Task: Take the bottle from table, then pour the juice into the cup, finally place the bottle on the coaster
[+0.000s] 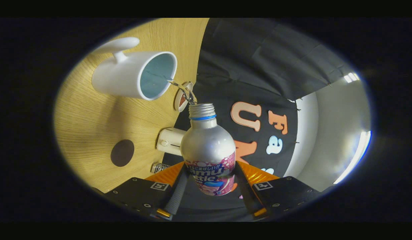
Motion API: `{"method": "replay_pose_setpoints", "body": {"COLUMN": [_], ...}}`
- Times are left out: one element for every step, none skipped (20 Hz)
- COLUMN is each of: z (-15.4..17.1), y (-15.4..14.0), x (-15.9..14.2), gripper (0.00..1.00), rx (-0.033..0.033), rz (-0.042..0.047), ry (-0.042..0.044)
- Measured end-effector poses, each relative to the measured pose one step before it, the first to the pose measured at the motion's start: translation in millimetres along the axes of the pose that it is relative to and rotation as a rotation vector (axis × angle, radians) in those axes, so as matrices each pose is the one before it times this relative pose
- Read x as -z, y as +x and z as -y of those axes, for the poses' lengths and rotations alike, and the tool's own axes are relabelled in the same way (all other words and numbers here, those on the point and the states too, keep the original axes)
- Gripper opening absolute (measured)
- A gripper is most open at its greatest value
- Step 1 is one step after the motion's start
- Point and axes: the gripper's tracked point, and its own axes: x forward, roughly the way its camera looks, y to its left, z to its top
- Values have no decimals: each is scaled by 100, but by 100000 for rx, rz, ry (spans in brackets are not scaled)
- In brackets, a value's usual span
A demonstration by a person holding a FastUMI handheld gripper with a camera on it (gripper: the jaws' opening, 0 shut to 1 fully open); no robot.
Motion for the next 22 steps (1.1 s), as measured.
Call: {"method": "replay_pose_setpoints", "body": {"z": [337, 272, 221, 221, 57, 38, 118, 99, 239, 90, 68, 87, 60, 79, -24, -109, -63, 0, 4, -49, -151, -96], "y": [421, 36, 107, 76, -13, 15, 113, 43, 71, -19, 32, -6, 79, -76, 70, -52, -63, -25, 8, -144, 53, -26], "x": [286, 87, -73, -72, 60, -8, -6, 44, 45, -41, 57, 32, 54, -81, 66, -19, -114, -95, -25, -239, -139, -338], "gripper": [77, 77, 77, 77, 77, 77, 77, 77, 77, 77, 77, 77, 77, 77, 77, 77, 77, 77, 77, 77, 77, 77], "rx": [440, 632, 1018, 769, 270, 168, 281, 517, 620, 11, 269, 221, 235, 157, -141, -388, -461, -160, -148, -87, -473, 91], "rz": [291, 142, 243, 100, -69, 130, 8, 146, 92, 264, -89, 14, -200, 68, 141, 69, 453, 298, 464, 569, 347, 540], "ry": [-418, -992, -1136, -729, -267, -254, -565, -1152, -1197, -918, -389, -385, -318, -292, -159, -161, -254, -472, -474, -233, 153, 109]}}
